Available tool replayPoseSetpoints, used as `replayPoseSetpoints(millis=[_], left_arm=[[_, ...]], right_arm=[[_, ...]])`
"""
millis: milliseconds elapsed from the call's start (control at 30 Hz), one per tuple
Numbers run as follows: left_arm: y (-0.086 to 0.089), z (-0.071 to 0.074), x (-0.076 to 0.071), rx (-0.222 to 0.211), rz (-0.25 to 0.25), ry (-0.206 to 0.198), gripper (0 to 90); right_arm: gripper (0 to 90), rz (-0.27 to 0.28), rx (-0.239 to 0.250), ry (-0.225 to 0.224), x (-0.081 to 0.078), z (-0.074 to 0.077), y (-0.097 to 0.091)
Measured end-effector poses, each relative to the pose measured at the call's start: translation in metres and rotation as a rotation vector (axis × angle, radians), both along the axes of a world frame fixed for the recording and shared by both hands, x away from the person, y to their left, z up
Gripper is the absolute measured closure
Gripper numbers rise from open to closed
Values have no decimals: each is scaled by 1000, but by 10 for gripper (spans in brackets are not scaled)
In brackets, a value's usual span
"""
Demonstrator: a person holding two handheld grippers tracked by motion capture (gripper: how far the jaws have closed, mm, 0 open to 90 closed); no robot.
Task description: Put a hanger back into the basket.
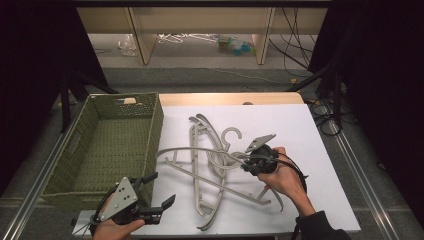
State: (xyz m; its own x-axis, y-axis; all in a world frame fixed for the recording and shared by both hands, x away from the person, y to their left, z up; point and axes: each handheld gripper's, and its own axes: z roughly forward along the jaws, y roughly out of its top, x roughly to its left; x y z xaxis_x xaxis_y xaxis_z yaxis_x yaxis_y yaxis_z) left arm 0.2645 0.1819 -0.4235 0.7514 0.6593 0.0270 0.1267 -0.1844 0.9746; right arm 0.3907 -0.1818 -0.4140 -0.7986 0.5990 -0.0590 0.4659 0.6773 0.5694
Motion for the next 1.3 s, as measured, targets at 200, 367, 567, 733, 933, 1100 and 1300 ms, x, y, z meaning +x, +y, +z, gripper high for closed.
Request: replayPoseSetpoints(millis=[200,367,567,733,933,1100,1300], left_arm=[[-34,15,19,81,-18,91,163],[-64,33,54,152,-7,104,202],[-90,44,94,224,-53,168,269],[-100,41,112,281,-83,178,288],[-113,33,120,346,-106,192,327],[-121,36,119,381,-151,167,418],[-128,34,120,443,-225,148,567]], right_arm=[[817,64,-53,-83,-12,15,-2],[817,120,-81,-122,-22,28,-3],[817,136,-88,-159,-29,35,-7],[818,150,-104,-180,-33,41,-6],[818,179,-127,-209,-39,48,-1],[818,202,-138,-224,-43,53,0],[818,223,-145,-234,-46,56,2]])
